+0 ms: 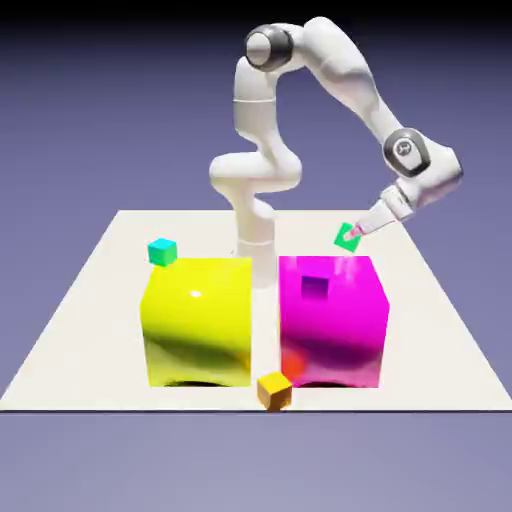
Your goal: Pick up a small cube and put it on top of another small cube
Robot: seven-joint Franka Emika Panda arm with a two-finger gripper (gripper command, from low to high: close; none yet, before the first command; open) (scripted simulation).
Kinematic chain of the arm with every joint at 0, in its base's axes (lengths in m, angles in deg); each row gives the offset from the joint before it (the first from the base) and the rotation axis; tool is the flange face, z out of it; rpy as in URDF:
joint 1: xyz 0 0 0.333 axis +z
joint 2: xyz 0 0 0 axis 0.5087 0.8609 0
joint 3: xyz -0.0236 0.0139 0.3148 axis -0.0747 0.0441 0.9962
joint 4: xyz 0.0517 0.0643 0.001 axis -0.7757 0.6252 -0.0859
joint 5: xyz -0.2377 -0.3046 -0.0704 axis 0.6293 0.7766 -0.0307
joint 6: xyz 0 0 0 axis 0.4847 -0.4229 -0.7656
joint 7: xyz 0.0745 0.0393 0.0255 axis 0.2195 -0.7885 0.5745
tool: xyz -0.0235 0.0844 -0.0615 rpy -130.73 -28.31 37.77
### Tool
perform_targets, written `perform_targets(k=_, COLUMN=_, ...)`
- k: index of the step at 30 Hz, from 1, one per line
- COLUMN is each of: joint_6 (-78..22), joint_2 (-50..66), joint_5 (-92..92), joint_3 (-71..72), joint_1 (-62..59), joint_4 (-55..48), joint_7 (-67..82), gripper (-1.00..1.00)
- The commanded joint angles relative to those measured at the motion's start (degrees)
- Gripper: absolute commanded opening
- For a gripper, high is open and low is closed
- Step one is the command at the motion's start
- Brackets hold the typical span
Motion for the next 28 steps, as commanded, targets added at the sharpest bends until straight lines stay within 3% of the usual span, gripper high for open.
perform_targets(k=1, joint_6=0.5, joint_2=-0.2, joint_5=0.4, joint_3=-2.0, joint_1=0.9, joint_4=-0.6, joint_7=2.5, gripper=-1.0)
perform_targets(k=19, joint_6=10.1, joint_2=-2.6, joint_5=5.2, joint_3=-35.5, joint_1=13.9, joint_4=-10.7, joint_7=45.9, gripper=-1.0)
perform_targets(k=24, joint_6=19.5, joint_2=-1.1, joint_5=7.6, joint_3=-37.4, joint_1=12.3, joint_4=-3.1, joint_7=43.8, gripper=-1.0)
perform_targets(k=25, joint_6=19.5, joint_2=-1.1, joint_5=7.6, joint_3=-37.4, joint_1=12.3, joint_4=-3.1, joint_7=43.8, gripper=1.0)
perform_targets(k=28, joint_6=14.6, joint_2=-1.9, joint_5=6.3, joint_3=-36.4, joint_1=13.1, joint_4=-7.1, joint_7=44.9, gripper=1.0)
